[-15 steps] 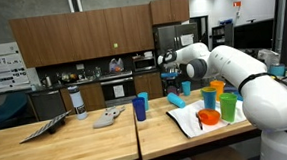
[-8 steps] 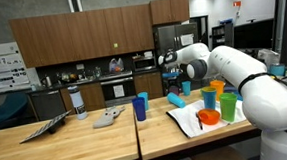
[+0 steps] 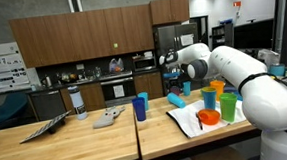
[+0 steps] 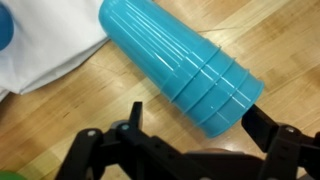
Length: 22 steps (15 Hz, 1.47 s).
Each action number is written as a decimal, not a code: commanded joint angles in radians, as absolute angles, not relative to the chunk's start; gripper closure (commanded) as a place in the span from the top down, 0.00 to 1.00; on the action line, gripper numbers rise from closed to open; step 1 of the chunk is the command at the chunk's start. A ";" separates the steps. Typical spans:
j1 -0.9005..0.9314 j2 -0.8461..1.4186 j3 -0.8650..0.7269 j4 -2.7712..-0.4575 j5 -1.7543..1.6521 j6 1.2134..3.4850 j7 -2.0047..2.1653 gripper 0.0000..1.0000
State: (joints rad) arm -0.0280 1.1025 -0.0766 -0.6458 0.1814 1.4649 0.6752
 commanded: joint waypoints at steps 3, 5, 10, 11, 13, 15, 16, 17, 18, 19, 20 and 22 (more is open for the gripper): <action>-0.022 1.127 -0.069 -0.620 0.178 1.417 0.665 1.00; -0.021 1.133 -0.067 -0.618 0.179 1.409 0.664 1.00; -0.016 1.140 -0.068 -0.616 0.177 1.410 0.651 0.68; -0.015 1.139 -0.069 -0.615 0.175 1.409 0.646 0.59; -0.013 1.136 -0.071 -0.616 0.173 1.410 0.642 0.44; -0.012 1.133 -0.073 -0.613 0.171 1.408 0.640 0.27; -0.012 1.133 -0.074 -0.611 0.170 1.406 0.641 0.20; -0.013 1.134 -0.074 -0.607 0.170 1.403 0.639 0.19; -0.014 1.134 -0.073 -0.605 0.172 1.402 0.641 0.18; -0.014 1.133 -0.073 -0.602 0.173 1.398 0.642 0.17; -0.014 1.133 -0.074 -0.597 0.170 1.395 0.640 0.16; -0.011 1.127 -0.079 -0.589 0.165 1.397 0.642 0.06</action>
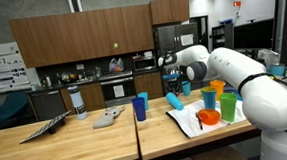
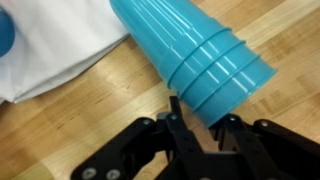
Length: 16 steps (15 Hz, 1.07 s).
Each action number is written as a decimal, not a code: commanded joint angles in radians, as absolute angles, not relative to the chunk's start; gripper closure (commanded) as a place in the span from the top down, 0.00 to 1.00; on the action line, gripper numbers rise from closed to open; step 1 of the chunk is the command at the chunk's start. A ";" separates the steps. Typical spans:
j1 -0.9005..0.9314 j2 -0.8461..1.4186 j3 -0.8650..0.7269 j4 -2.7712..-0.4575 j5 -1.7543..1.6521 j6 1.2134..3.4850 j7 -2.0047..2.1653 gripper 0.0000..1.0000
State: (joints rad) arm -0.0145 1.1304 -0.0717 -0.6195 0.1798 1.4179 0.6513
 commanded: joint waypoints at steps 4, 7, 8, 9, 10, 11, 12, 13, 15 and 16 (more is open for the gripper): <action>0.022 1.097 -0.116 -0.551 0.078 1.397 0.626 0.00; 0.038 1.089 -0.123 -0.510 0.029 1.409 0.613 0.00; 0.040 1.088 -0.122 -0.499 0.020 1.413 0.608 0.02; 0.045 1.086 -0.122 -0.490 0.015 1.415 0.613 0.02; 0.049 1.086 -0.124 -0.481 0.009 1.419 0.615 0.02; 0.049 1.081 -0.126 -0.473 0.000 1.415 0.607 0.02; 0.041 1.140 -0.116 -0.358 -0.017 1.367 0.611 0.02; 0.040 1.143 -0.112 -0.350 -0.020 1.368 0.614 0.02; 0.058 1.096 -0.138 -0.414 -0.051 1.401 0.596 0.02; 0.077 1.099 -0.160 -0.404 -0.090 1.399 0.594 0.02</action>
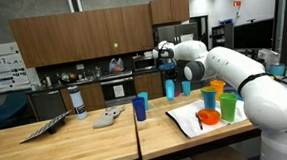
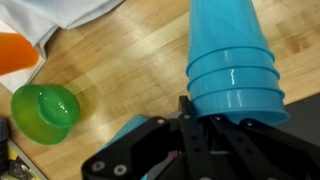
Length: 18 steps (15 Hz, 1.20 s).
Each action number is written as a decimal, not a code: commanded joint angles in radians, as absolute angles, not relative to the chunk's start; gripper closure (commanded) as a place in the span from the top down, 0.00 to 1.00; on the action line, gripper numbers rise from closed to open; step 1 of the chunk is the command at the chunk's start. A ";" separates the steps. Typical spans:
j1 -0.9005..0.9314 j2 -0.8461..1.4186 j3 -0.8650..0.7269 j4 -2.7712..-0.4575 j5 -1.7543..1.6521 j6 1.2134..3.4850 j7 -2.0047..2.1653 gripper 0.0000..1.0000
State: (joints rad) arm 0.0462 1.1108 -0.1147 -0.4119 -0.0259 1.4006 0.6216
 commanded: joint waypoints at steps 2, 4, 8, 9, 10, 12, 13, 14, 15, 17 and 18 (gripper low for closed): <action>0.111 1.094 -0.201 -0.401 -0.173 1.383 0.569 0.02; 0.142 1.098 -0.225 -0.397 -0.234 1.384 0.550 0.02; 0.196 1.105 -0.253 -0.393 -0.323 1.397 0.528 0.02; 0.203 1.104 -0.257 -0.392 -0.338 1.404 0.526 0.02; 0.213 1.106 -0.260 -0.387 -0.353 1.412 0.536 0.02; 0.219 1.110 -0.246 -0.372 -0.347 1.438 0.563 0.02; 0.216 1.111 -0.240 -0.362 -0.338 1.456 0.580 0.02; 0.217 1.114 -0.234 -0.349 -0.326 1.471 0.613 0.02; 0.214 1.117 -0.228 -0.338 -0.317 1.489 0.640 0.02; 0.212 1.102 -0.228 -0.354 -0.300 1.541 0.690 0.02; 0.217 1.097 -0.226 -0.366 -0.295 1.574 0.727 0.02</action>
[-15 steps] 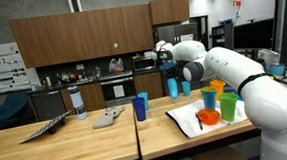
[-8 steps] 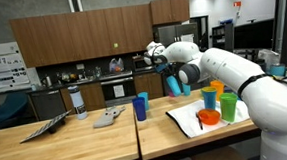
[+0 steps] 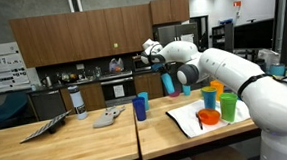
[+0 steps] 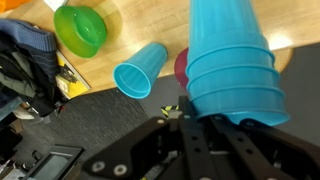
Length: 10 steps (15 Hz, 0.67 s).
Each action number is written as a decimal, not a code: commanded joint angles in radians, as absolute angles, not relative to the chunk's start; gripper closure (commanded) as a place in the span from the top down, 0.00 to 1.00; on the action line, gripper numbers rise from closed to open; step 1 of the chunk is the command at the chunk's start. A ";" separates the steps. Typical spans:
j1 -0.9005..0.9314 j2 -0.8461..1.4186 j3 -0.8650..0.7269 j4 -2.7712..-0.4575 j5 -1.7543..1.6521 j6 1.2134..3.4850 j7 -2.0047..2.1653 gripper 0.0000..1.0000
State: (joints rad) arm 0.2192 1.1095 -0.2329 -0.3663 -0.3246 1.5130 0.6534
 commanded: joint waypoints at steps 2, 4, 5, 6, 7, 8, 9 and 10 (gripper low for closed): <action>0.213 1.102 -0.220 -0.366 -0.282 1.662 0.758 0.02; 0.217 1.108 -0.213 -0.368 -0.272 1.735 0.771 0.02; 0.216 1.109 -0.209 -0.369 -0.265 1.764 0.763 0.02; 0.222 1.109 -0.203 -0.369 -0.262 1.767 0.736 0.02; 0.227 1.109 -0.197 -0.369 -0.259 1.768 0.706 0.02; 0.223 1.113 -0.213 -0.370 -0.268 1.753 0.739 0.02; 0.224 1.115 -0.211 -0.369 -0.267 1.754 0.736 0.09; 0.225 1.118 -0.211 -0.365 -0.267 1.752 0.736 0.09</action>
State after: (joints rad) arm 0.2251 1.1157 -0.2058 -0.3704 -0.2724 1.7543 0.7383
